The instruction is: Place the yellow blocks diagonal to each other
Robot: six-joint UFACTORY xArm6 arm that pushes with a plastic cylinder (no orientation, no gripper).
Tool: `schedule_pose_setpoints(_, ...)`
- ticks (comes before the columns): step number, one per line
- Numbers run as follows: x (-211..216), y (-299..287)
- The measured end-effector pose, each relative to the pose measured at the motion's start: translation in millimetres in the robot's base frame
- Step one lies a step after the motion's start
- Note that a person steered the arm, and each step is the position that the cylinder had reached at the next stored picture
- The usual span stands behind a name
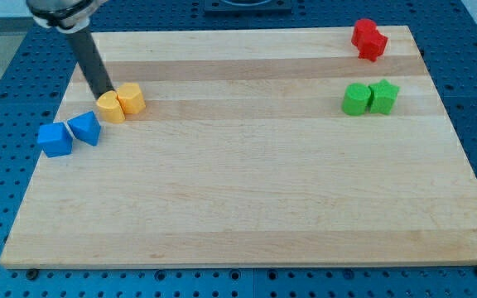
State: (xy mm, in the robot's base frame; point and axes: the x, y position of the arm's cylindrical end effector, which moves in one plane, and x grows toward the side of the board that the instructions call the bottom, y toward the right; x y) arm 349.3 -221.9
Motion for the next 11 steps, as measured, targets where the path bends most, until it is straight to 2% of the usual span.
schedule_pose_setpoints(1,2.7,-8.7)
schedule_pose_setpoints(2,18.9,-51.3)
schedule_pose_setpoints(3,31.8,-67.8)
schedule_pose_setpoints(4,40.7,-55.3)
schedule_pose_setpoints(6,34.1,53.7)
schedule_pose_setpoints(8,-13.0,122.2)
schedule_pose_setpoints(9,-11.5,115.5)
schedule_pose_setpoints(10,2.3,56.6)
schedule_pose_setpoints(11,-2.8,12.4)
